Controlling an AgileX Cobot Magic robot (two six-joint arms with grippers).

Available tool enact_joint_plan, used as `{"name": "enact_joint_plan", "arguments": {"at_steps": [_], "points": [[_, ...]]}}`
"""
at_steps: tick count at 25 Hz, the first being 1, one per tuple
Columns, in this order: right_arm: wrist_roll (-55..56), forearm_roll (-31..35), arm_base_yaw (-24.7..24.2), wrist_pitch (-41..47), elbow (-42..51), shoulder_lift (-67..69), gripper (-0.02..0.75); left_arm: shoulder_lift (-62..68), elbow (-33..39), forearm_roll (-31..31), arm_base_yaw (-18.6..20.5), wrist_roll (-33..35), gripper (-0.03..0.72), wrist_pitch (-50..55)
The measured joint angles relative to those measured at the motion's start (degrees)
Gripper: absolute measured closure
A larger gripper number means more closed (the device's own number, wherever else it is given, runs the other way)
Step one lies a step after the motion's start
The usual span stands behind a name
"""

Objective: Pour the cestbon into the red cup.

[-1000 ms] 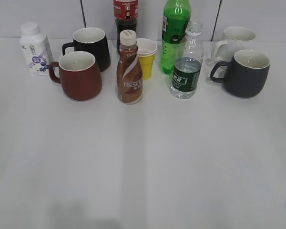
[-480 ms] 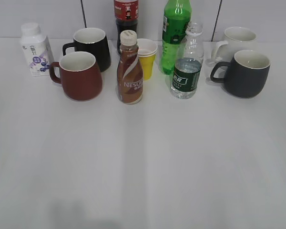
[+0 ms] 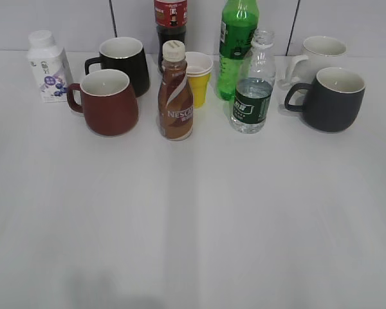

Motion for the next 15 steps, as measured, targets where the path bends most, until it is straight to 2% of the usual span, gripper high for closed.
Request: {"name": "enact_joint_plan", "arguments": {"at_steps": [15], "points": [[0.0,0.0,0.42,0.05,0.0,0.0,0.15,0.0,0.0,-0.04,-0.12,0.0,0.45,0.0]]}}
